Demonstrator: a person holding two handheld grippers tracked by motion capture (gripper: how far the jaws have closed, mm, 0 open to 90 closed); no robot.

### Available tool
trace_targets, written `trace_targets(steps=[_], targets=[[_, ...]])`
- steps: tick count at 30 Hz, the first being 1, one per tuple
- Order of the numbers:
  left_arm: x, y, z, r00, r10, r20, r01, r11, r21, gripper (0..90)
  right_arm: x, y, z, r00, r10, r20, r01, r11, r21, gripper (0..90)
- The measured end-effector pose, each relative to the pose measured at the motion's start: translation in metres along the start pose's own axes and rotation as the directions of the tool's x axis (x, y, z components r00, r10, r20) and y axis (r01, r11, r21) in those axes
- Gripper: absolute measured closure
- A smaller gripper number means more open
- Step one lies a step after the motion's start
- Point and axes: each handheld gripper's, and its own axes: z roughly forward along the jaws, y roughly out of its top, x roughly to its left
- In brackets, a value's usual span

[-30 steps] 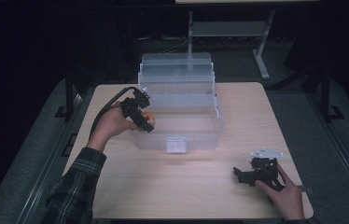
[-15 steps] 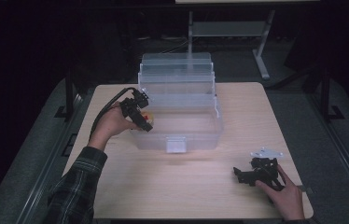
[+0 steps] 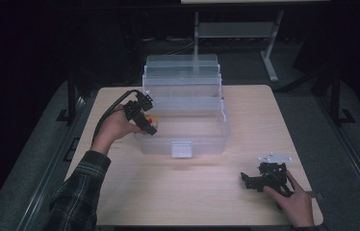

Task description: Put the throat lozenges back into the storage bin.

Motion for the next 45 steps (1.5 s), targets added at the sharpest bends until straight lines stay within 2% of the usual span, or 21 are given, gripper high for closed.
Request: trace_targets(steps=[7, 12, 23, 35, 45], targets=[[0.0, 0.0, -0.001, 1.0, -0.006, -0.003, 0.006, 0.9998, -0.019, 18.4, 0.0, 0.0, 0.0, 1.0, 0.0, 0.0, 0.0, 1.0, 0.0, 0.0], [0.0, 0.0, -0.003, 1.0, -0.003, -0.004, 0.003, 0.9999, -0.016, 18.3, 0.0, 0.0, 0.0, 1.0, 0.002, 0.0, -0.002, 1.0, 0.0, 0.0], [-0.004, -0.006, -0.011, 1.0, -0.004, -0.005, 0.004, 0.9991, -0.043, 18.3, 0.0, 0.0, 0.0, 1.0, 0.002, 0.0, -0.002, 1.0, 0.0, 0.0], [-0.009, -0.024, -0.025, 0.9998, -0.014, -0.012, 0.013, 0.9954, -0.095, 18.2, 0.0, 0.0, 0.0, 1.0, 0.002, 0.001, -0.002, 1.0, 0.0, 0.0], [-0.015, -0.047, -0.033, 0.9992, -0.032, -0.025, 0.028, 0.9886, -0.148, 17.9, 0.0, 0.0, 0.0, 1.0, 0.003, 0.002, -0.003, 1.0, 0.0, 0.0]])
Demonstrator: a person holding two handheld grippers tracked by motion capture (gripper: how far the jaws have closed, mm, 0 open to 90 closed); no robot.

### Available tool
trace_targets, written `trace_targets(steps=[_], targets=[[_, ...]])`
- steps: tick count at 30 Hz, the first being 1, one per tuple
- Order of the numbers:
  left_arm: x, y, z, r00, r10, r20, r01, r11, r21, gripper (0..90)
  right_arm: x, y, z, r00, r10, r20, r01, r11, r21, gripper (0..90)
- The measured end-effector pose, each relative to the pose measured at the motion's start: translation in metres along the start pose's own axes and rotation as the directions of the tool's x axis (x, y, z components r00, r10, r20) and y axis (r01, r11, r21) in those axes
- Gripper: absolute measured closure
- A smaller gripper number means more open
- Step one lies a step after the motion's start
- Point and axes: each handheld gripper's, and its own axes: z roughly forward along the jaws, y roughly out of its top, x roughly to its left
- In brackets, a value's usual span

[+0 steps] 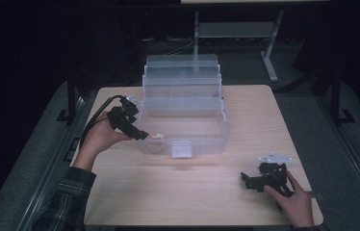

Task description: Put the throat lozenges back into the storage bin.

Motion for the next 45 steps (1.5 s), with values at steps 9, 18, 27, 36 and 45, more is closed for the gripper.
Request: trace_targets(steps=[9, 18, 27, 36, 45], targets=[[-0.009, -0.019, -0.011, 0.9998, -0.009, -0.017, 0.008, 0.999, -0.045, 17.3, 0.0, 0.0, 0.0, 1.0, 0.001, 0.0, -0.001, 1.0, 0.0, 0.0], [-0.021, -0.04, -0.017, 0.9993, -0.012, -0.035, 0.009, 0.9976, -0.069, 17.2, 0.0, 0.0, 0.0, 1.0, 0.001, 0.001, -0.001, 1.0, 0.0, 0.0], [-0.032, -0.073, -0.011, 0.9987, -0.038, -0.035, 0.034, 0.9936, -0.107, 17.2, 0.0, 0.0, 0.0, 1.0, 0.0, 0.0, 0.0, 1.0, -0.001, 0.0], [-0.04, -0.095, -0.006, 0.9974, -0.048, -0.055, 0.039, 0.9878, -0.151, 17.1, 0.0, 0.0, 0.0, 1.0, 0.001, 0.0, -0.001, 1.0, 0.0, 0.0], [-0.045, -0.118, 0.001, 0.9949, -0.069, -0.074, 0.053, 0.978, -0.202, 16.9, 0.0, 0.0, 0.0, 1.0, 0.0, 0.0, 0.0, 1.0, 0.0, 0.0]])
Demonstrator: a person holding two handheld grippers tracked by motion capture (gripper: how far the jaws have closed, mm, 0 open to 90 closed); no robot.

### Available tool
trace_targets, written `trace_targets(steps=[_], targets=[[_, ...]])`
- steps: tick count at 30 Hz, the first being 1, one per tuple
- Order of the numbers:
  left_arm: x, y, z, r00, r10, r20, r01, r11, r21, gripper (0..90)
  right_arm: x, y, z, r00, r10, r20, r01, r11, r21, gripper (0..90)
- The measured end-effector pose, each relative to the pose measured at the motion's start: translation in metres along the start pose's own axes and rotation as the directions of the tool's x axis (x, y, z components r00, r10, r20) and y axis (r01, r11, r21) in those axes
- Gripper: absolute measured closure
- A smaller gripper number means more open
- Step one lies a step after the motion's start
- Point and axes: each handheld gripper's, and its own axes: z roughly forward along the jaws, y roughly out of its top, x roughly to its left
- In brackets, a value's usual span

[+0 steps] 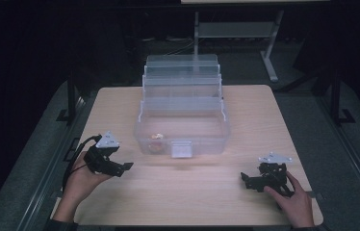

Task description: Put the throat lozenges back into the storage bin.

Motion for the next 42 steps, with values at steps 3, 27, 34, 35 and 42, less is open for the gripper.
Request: trace_targets(steps=[3, 27, 34, 35, 42], targets=[[0.0, -0.009, 0.0, 0.9998, -0.012, -0.013, 0.012, 0.9998, -0.018, 16.9, 0.0, 0.0, 0.0, 1.0, 0.0, 0.0, 0.0, 1.0, 0.0, 0.0], [-0.011, -0.061, 0.006, 0.996, -0.061, -0.065, 0.056, 0.9956, -0.075, 16.9, 0.0, 0.0, 0.0, 1.0, 0.0, 0.0, 0.0, 1.0, 0.0, 0.0], [-0.016, -0.075, 0.011, 0.9952, -0.061, -0.077, 0.056, 0.9963, -0.065, 16.7, 0.0, 0.0, 0.0, 1.0, 0.0, 0.0, 0.0, 1.0, 0.0, 0.0], [-0.016, -0.075, 0.011, 0.9952, -0.061, -0.077, 0.056, 0.9963, -0.065, 16.7, 0.0, 0.0, 0.0, 1.0, 0.0, 0.0, 0.0, 1.0, 0.0, 0.0], [-0.019, -0.084, 0.014, 0.9946, -0.066, -0.079, 0.063, 0.9967, -0.051, 16.7, 0.0, 0.0, 0.0, 1.0, 0.0, 0.0, 0.0, 1.0, 0.0, 0.0]])
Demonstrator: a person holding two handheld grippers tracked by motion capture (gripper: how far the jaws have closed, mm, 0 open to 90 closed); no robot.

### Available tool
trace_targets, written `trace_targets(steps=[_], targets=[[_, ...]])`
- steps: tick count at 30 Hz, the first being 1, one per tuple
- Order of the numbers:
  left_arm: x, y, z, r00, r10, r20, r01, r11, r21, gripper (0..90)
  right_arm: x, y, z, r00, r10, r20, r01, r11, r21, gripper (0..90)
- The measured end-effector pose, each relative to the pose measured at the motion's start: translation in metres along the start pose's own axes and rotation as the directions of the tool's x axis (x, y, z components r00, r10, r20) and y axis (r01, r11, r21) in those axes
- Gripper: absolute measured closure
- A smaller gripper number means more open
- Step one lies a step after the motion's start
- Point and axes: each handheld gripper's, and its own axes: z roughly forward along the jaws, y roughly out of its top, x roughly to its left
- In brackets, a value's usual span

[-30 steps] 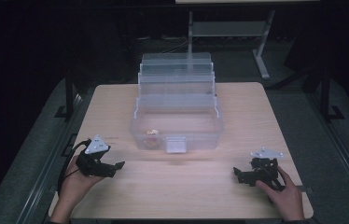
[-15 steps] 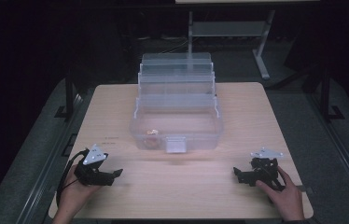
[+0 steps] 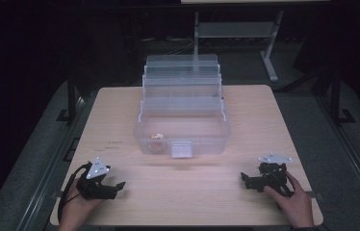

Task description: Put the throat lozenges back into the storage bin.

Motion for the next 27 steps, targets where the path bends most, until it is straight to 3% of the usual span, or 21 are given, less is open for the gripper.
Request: trace_targets(steps=[12, 19, 22, 27], targets=[[-0.004, -0.009, 0.007, 1.0, -0.007, 0.004, 0.007, 0.9996, 0.029, 13.7, 0.0, 0.0, 0.0, 1.0, 0.0, 0.0, 0.0, 1.0, 0.0, 0.0], [-0.002, -0.013, 0.008, 0.999, -0.041, 0.02, 0.041, 0.9992, 0.004, 11.9, 0.0, 0.0, 0.0, 1.0, -0.001, 0.0, 0.001, 1.0, 0.0, 0.0], [0.0, -0.018, 0.009, 0.9966, -0.064, 0.052, 0.066, 0.9976, -0.021, 11.3, 0.0, 0.0, 0.0, 1.0, 0.001, 0.0, -0.001, 1.0, 0.0, 0.0], [0.0, -0.021, 0.008, 0.9966, -0.062, 0.054, 0.065, 0.9972, -0.039, 11.0, 0.0, 0.0, 0.0, 1.0, 0.001, 0.0, -0.001, 1.0, 0.0, 0.0]])
